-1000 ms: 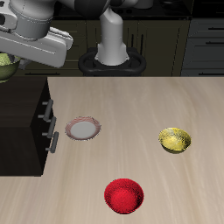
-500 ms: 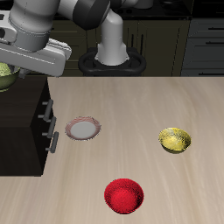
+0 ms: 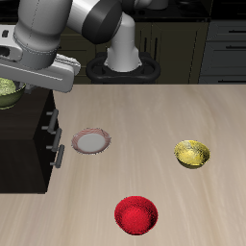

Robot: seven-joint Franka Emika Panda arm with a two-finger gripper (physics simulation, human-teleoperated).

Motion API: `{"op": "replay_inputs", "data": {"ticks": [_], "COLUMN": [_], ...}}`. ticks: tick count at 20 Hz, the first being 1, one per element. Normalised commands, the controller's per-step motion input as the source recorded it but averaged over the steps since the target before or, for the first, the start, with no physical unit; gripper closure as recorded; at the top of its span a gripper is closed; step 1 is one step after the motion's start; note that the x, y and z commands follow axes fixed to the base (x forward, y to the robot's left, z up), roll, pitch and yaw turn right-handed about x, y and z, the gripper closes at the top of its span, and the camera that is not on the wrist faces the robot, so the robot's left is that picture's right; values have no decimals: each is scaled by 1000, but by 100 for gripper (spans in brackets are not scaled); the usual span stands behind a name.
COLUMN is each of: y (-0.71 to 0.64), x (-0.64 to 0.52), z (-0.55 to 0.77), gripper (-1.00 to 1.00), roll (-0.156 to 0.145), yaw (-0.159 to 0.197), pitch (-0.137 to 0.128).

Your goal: Place the green bowl on top of the wooden cabinet

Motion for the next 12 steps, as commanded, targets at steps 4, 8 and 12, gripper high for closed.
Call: {"op": "replay_inputs", "data": {"ticks": [4, 8, 12], "y": [-86, -77, -56], "x": [-54, -7, 11], "z": [-176, -34, -43], "gripper": [100, -100, -100], "roll": [-38, -49, -20], "yaw": [44, 47, -21], "pitch": [77, 8, 43]}}
